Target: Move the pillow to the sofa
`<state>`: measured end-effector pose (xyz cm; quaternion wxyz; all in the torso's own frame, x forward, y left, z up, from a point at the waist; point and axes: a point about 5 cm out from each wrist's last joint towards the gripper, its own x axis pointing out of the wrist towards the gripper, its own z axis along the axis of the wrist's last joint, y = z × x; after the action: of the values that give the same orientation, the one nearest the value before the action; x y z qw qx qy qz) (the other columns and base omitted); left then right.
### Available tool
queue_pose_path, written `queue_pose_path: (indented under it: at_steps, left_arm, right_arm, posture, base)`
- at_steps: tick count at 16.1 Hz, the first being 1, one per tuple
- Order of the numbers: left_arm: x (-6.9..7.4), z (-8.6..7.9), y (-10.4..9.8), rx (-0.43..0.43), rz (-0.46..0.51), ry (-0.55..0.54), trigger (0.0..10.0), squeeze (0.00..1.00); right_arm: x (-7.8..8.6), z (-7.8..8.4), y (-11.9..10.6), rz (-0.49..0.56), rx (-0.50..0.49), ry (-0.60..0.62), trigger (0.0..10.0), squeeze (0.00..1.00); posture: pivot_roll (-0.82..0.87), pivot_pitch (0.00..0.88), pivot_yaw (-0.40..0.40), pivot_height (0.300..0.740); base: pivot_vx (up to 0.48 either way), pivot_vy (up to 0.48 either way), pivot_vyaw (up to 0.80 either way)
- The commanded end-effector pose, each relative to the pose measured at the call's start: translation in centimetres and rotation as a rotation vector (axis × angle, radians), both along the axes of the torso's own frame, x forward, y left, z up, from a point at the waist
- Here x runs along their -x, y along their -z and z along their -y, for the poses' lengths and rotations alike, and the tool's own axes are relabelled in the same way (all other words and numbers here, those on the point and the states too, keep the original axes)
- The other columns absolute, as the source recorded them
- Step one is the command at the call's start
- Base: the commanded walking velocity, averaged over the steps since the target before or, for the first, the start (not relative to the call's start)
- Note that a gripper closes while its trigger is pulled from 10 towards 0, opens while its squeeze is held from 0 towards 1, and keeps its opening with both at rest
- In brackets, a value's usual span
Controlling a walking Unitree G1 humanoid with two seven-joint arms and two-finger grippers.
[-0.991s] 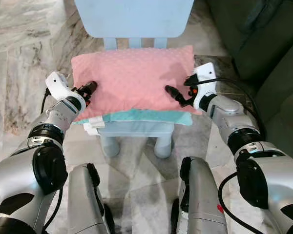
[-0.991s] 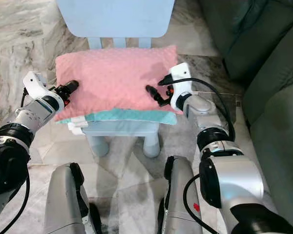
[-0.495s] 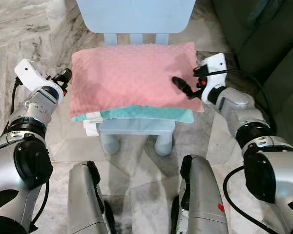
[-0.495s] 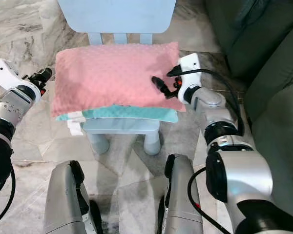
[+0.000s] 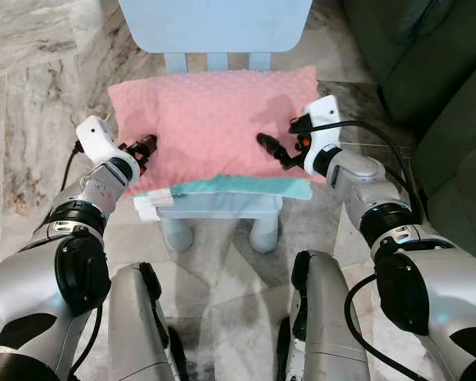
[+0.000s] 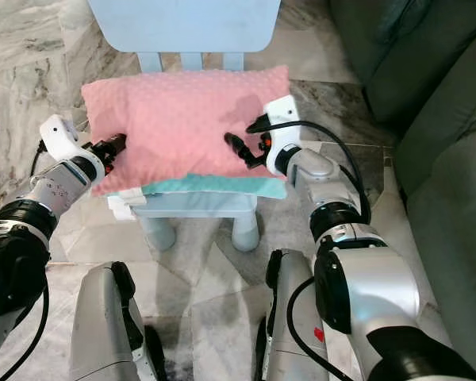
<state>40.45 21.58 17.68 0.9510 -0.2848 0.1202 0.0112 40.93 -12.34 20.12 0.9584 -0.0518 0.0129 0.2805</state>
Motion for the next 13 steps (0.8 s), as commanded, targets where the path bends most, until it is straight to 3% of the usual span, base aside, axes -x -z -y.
queue_pose_path:
  at_steps: [1,3,5,6,7,8,9,13]
  left_arm:
    - [0.3,-0.7,0.6,-0.03,-0.025,-0.031,10.0,0.0]
    - [0.3,-0.5,0.7,-0.041,-0.033,-0.011,10.0,0.0]
    - [0.2,1.1,0.8,0.003,-0.031,0.086,10.0,0.0]
    - [0.1,1.8,0.8,0.022,-0.025,0.131,10.0,0.0]
    - [0.1,2.9,0.8,0.055,-0.016,0.219,10.0,0.0]
    - [0.1,3.3,0.9,0.07,-0.015,0.24,4.3,0.0]
    - [0.2,3.5,1.1,0.077,-0.018,0.252,0.0,0.0]
    - [0.6,2.9,1.8,0.058,-0.032,0.248,0.0,0.0]
  right_arm:
    - [0.1,-0.1,0.5,-0.025,0.0,0.005,10.0,0.0]
    - [0.1,-0.2,0.8,-0.046,-0.025,0.007,10.0,0.0]
    - [0.2,-0.8,1.1,-0.079,-0.065,-0.001,9.5,0.0]
    - [0.2,-1.1,1.2,-0.084,-0.073,-0.01,6.7,0.0]
    - [0.3,-1.4,1.2,-0.08,-0.076,-0.013,0.0,0.0]
    - [0.3,-1.6,1.2,-0.079,-0.077,-0.019,0.0,0.0]
    - [0.3,-1.9,1.3,-0.08,-0.082,-0.029,0.0,0.0]
    - [0.6,-2.2,1.8,-0.098,-0.103,-0.059,0.0,0.0]
  posture:
    - [-0.13,0.339,-0.017,0.473]
    - [-0.13,0.34,-0.018,0.473]
    - [-0.13,0.344,-0.017,0.473]
    - [-0.13,0.344,-0.017,0.473]
    - [-0.12,0.347,-0.018,0.473]
    - [-0.12,0.35,-0.016,0.473]
    - [-0.12,0.351,-0.016,0.473]
    - [-0.12,0.358,-0.02,0.473]
  base:
    - [0.0,0.0,0.0]
    - [0.0,0.0,0.0]
    - [0.0,0.0,0.0]
    - [0.0,0.0,0.0]
    - [0.0,0.0,0.0]
    - [0.0,0.0,0.0]
    - [0.0,0.0,0.0]
    - [0.0,0.0,0.0]
